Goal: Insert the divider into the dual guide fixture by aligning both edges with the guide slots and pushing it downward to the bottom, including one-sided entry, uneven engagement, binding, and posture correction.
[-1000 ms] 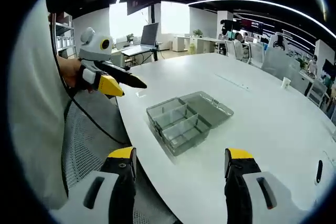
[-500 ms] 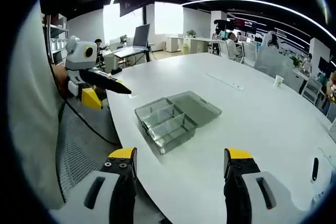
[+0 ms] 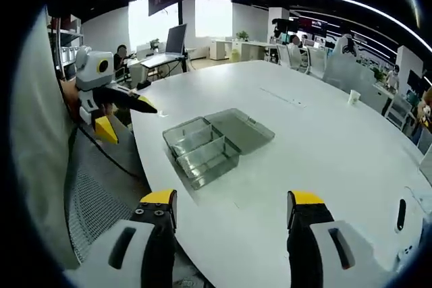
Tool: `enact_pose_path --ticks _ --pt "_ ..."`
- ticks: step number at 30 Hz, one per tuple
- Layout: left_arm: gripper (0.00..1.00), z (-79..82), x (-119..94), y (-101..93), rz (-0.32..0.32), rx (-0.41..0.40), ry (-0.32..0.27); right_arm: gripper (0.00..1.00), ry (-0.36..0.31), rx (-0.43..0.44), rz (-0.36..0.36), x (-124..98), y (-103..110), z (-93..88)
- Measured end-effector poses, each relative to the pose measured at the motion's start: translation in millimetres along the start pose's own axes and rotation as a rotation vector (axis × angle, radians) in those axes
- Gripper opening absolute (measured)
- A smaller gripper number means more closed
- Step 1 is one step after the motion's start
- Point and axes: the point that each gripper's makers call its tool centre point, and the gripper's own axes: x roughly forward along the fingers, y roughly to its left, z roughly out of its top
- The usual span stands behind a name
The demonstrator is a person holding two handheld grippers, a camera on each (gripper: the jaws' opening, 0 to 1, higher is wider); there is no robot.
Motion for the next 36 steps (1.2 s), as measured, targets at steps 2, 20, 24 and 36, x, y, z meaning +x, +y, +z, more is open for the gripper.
enact_pose_path --ticks 2,20,24,36 --pt "0.7 -0.8 0 -0.4 -0.004 -0.002 0.002 0.63 0.006 -0.004 0.003 0 -2 -2.6" --pt "0.73 -10.8 2 -2.7 0.007 0.056 0.054 0.61 0.121 -0.085 0.02 5 -26 -29.8" --pt "0.73 -11.0 0 -2.5 0.012 0.052 0.058 0.6 0.14 -0.098 0.026 7 -29 -37.0" --pt "0.74 -12.7 -3 -1.8 0.026 0.045 0.072 0.6 0.162 -0.102 0.028 8 -42 -47.9"
